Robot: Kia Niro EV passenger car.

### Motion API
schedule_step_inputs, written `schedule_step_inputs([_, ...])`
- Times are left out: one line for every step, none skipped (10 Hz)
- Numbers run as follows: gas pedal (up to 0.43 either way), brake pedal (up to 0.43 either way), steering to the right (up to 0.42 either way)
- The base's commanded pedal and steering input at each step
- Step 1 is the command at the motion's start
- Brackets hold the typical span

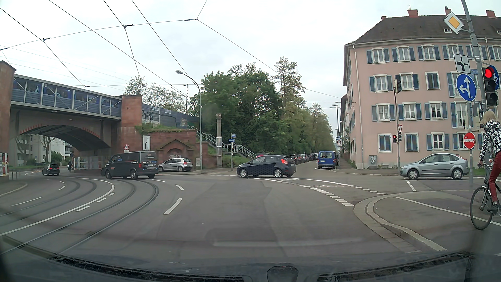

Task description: Follow the waypoints while adhering to traffic rules and regulations

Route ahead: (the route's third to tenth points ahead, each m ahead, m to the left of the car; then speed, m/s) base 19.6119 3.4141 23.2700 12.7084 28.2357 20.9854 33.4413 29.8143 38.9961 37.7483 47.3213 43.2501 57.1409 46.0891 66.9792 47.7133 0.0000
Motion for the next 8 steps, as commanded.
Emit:
schedule_step_inputs([0.0, 0.238, -0.008])
schedule_step_inputs([0.0, 0.244, -0.008])
schedule_step_inputs([0.0, 0.244, -0.008])
schedule_step_inputs([0.0, 0.244, -0.008])
schedule_step_inputs([0.0, 0.244, -0.008])
schedule_step_inputs([0.0, 0.238, -0.008])
schedule_step_inputs([0.0, 0.244, -0.008])
schedule_step_inputs([0.0, 0.244, -0.008])
